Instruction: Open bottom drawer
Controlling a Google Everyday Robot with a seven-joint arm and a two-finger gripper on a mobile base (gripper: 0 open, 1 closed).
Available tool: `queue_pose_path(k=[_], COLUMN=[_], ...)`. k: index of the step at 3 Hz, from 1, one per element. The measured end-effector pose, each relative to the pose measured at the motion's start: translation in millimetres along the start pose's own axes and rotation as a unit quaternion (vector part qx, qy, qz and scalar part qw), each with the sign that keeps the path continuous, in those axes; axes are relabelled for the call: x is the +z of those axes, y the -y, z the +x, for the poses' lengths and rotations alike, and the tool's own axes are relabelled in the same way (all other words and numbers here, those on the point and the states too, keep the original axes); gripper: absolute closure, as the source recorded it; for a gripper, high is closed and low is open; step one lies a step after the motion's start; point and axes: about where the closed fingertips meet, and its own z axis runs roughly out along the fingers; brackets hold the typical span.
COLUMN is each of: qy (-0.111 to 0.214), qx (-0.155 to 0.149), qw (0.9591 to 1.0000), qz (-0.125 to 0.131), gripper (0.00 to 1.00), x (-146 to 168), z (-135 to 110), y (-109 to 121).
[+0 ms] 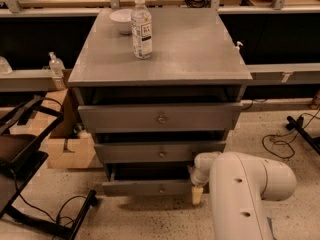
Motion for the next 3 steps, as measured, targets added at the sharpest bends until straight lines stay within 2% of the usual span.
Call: queue_pose_path(k=[1,2,3], qy=[-0.013,-0.036,-0.048], qx=[0.018,0.038,0.037], qw=[0.9994,0.9968,0.9963], qz=[-0.025,-0.06,-0.061], gripper=[0.26,0.5,0.72], x=[9.8,16.7,13.1], z=[-1.8,-7.5,-10.9], y=[-23.0,-51.0,-50.9])
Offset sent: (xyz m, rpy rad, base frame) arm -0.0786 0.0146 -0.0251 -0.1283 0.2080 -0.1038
